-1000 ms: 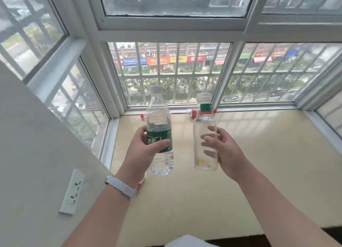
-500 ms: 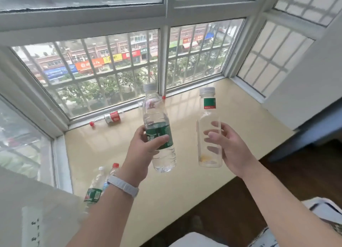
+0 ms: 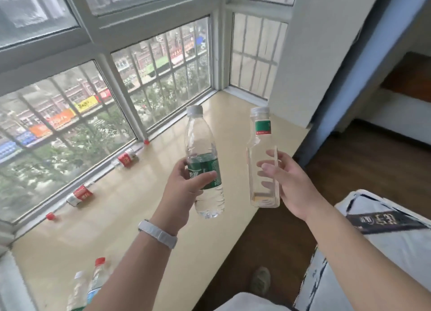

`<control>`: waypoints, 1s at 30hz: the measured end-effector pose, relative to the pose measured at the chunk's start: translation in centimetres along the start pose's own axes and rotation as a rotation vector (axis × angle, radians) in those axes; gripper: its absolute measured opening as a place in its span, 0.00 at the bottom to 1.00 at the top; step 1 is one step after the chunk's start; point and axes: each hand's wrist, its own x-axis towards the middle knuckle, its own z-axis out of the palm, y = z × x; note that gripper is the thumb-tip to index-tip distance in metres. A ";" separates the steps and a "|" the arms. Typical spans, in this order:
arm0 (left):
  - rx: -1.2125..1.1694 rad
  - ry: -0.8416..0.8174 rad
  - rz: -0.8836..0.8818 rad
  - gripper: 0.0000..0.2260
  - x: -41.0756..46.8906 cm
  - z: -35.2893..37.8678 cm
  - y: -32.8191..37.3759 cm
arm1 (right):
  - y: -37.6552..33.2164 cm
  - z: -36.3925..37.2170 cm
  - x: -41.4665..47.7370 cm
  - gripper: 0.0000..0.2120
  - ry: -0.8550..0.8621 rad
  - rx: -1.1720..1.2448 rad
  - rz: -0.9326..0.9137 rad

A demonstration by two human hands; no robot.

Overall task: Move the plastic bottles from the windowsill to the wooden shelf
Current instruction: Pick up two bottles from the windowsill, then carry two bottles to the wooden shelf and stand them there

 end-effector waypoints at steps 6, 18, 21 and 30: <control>0.086 -0.084 0.023 0.29 4.3 8.5 2.3 | -2.5 -7.5 2.7 0.25 0.060 0.087 -0.055; 0.171 -0.287 0.029 0.24 10.7 25.5 2.8 | -5.6 -22.2 4.3 0.18 0.235 0.190 -0.168; 0.181 -0.365 0.018 0.24 11.5 29.5 2.6 | -6.0 -25.4 3.4 0.18 0.327 0.189 -0.173; 0.187 -0.609 -0.014 0.22 13.8 40.1 1.3 | -6.5 -33.2 0.7 0.18 0.581 0.210 -0.209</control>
